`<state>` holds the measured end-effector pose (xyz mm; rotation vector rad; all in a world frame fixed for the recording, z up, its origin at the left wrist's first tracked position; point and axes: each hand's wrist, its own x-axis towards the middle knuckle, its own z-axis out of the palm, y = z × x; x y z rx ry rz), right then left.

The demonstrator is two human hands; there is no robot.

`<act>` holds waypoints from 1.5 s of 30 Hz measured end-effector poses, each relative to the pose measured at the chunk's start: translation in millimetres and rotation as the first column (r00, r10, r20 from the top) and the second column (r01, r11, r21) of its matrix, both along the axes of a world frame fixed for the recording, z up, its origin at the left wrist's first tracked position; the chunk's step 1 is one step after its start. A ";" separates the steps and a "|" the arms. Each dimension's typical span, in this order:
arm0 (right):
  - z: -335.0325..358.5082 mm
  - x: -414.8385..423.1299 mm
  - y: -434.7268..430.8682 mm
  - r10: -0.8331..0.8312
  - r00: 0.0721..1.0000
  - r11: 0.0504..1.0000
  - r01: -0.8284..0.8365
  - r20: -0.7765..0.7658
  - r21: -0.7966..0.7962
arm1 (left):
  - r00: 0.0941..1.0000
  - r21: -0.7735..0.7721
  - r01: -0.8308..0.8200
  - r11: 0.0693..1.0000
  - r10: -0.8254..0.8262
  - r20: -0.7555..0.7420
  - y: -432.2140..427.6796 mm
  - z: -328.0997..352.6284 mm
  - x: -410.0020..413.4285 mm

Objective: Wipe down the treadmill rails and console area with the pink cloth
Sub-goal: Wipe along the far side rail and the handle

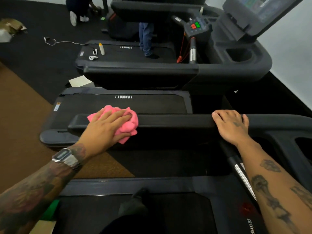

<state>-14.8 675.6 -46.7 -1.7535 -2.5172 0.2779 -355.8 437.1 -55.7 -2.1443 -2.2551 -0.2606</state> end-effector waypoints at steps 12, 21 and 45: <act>15.3 -30.9 -9.1 -0.083 0.990 0.993 0.092 0.117 -0.069 | 0.994 -0.147 -0.030 0.989 0.045 0.099 -14.4 22.6 -67.2; 5.3 -139.5 -69.3 0.112 0.980 0.993 -0.103 0.166 -0.064 | 0.999 -0.114 0.039 0.993 -0.043 -0.032 55.3 8.0 16.0; 1.4 -141.7 -76.5 0.064 0.996 0.998 -0.065 0.064 0.010 | 0.997 -0.095 0.039 0.995 -0.044 -0.060 26.4 10.0 -33.2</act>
